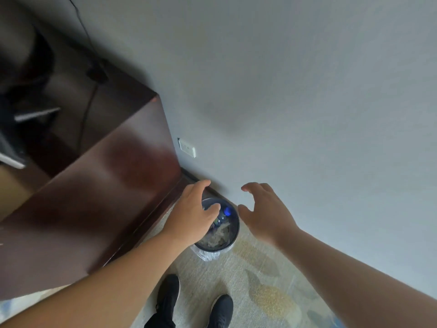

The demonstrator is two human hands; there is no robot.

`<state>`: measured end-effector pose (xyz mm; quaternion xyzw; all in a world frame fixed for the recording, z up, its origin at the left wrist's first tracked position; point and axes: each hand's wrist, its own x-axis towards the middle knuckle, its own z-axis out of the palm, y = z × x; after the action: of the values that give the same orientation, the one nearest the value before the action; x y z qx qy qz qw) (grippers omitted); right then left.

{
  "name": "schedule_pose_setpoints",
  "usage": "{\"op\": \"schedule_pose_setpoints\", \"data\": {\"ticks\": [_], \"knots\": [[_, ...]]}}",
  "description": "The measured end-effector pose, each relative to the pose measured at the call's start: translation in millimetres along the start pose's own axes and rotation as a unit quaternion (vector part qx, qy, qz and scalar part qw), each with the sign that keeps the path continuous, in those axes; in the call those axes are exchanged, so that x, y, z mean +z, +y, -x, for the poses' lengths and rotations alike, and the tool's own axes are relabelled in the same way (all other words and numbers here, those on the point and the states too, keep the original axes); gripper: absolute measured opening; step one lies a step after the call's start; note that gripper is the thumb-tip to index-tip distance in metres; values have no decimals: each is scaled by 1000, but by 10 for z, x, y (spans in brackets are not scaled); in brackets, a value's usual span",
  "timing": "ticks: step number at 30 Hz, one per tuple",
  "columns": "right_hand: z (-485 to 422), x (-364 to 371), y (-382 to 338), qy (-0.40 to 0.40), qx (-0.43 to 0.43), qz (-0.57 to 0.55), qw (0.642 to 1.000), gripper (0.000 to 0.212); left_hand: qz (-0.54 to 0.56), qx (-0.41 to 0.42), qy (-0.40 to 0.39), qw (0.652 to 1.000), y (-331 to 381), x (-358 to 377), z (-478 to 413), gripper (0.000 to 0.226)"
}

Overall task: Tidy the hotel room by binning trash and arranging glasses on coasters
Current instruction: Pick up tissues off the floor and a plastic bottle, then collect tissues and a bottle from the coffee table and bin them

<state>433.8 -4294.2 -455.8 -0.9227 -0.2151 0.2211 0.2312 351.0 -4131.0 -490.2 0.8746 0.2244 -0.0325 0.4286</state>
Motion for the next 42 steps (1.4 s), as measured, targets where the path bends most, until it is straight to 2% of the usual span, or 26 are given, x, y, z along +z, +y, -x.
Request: {"op": "schedule_pose_setpoints", "data": {"ticks": [12,23,28,33,42], "knots": [[596,-956,-1126,95,-123,-22,988,42,-31,67,94,993,922,-1249,719,53],[1554,-1033,-2111,140,-192,-8,971,38,-45,134,144,979,1070,-2131,1824,54],[1847,-945,-2562,142,-240,2,960,39,-50,119,172,977,915,-2510,2314,54],[1929,-893,-3014,123,-296,7,947,40,-59,85,232,967,785,-2902,2712,53],[1964,-713,-3594,52,-435,26,898,39,-92,-15,357,929,638,-3215,3304,50]]}}
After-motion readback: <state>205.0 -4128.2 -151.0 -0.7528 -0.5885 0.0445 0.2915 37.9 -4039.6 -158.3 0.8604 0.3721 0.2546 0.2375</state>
